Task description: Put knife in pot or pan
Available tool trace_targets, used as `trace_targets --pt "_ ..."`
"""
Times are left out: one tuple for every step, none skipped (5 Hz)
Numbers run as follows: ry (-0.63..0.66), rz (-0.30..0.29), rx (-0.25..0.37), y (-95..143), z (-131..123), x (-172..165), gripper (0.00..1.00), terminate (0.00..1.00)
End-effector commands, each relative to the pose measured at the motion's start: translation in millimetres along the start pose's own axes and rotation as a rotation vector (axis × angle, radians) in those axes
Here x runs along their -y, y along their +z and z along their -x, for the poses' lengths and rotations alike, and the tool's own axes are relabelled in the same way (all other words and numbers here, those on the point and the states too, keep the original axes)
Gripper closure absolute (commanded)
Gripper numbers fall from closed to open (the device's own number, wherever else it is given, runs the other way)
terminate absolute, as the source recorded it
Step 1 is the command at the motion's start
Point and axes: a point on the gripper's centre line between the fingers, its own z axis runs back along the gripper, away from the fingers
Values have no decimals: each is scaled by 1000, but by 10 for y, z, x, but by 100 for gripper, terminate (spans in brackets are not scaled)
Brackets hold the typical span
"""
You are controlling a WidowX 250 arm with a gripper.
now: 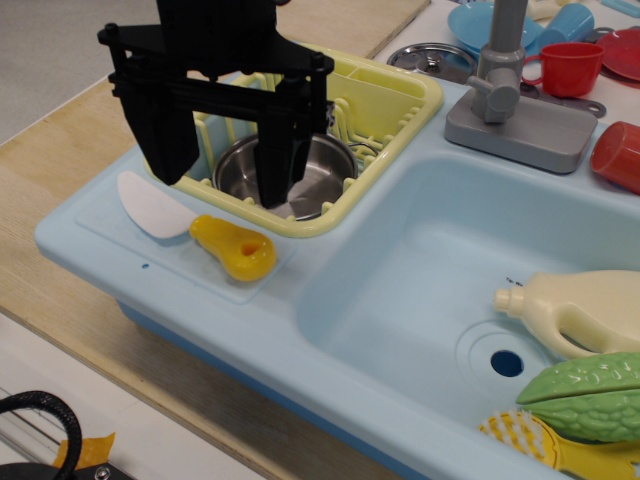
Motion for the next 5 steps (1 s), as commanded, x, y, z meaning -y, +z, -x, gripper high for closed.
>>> trace_targets --pt "0 0 0 0 0 0 0 0" --pt "-250 -29 32 -51 25 -24 0 0" --pt "-501 -57 50 -28 39 -80 0 0" --pt "-751 -45 49 -45 -57 -80 0 0" --pt "-981 -38 88 -125 -64 -99 0 0"
